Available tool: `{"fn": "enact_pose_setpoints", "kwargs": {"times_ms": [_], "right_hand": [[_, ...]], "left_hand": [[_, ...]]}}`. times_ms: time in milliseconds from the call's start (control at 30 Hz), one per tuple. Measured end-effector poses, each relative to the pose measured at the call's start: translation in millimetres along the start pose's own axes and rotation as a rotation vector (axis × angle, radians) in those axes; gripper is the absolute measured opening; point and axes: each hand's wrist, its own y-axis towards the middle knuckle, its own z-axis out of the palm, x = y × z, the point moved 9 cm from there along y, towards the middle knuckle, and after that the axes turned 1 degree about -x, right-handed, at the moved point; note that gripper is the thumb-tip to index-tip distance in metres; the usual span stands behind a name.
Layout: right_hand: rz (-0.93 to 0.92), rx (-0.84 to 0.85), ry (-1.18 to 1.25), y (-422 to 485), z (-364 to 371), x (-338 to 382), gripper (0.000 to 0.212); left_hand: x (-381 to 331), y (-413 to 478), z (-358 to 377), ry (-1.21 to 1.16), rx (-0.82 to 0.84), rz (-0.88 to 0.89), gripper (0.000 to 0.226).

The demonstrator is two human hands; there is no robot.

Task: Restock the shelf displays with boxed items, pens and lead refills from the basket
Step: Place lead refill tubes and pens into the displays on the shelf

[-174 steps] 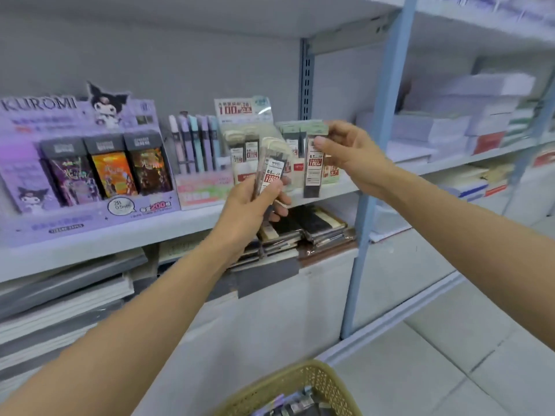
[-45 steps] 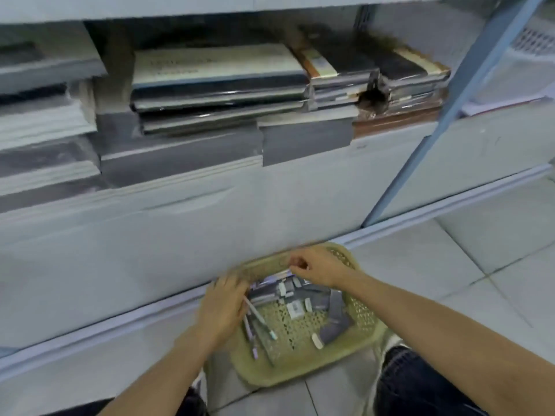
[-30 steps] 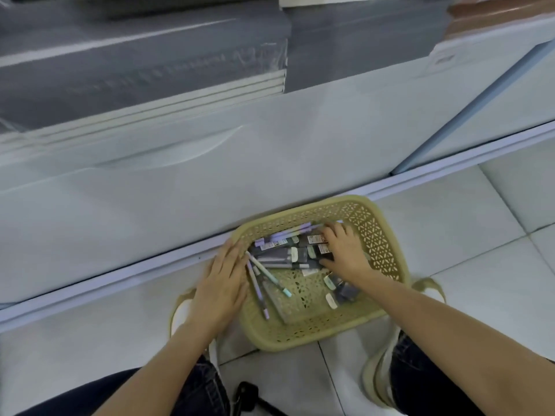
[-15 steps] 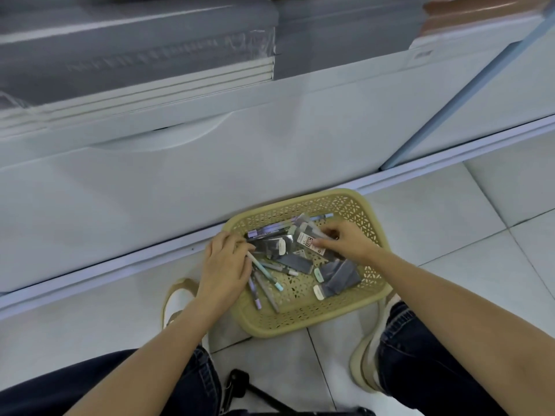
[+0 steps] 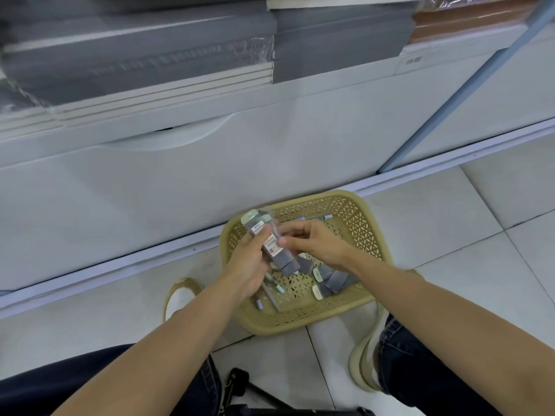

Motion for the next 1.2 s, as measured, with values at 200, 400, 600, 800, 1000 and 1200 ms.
{"fn": "enact_pose_setpoints", "kwargs": {"times_ms": [200,400,600,800,1000,1200], "right_hand": [[-0.006,-0.056,0.026,0,-14,7,0.019],[0.044,0.020,-0.045,7,0,5,0.024],[0.064,0.001,0.076,6,-4,1,0.019],[0.041,-0.042,-0.009,11,-1,-1,0.024],[0.068,-0.077,0.093,10,-10,-4,0.027],[0.095,-0.148,0.106,9,-19,-1,0.015]], "left_hand": [[-9,-6,3,-0.033,0.039,-0.001,0.021],[-18,-12,-1,0.036,0.019,0.017,0.020],[-20,-9,-5,0.103,-0.056,0.060,0.011],[-16,-1,-16,0.081,-0.109,0.029,0.009],[-21,0,-18,0.189,-0.085,0.072,0.031],[-23,-1,-27,0.209,-0.180,0.112,0.034]]}}
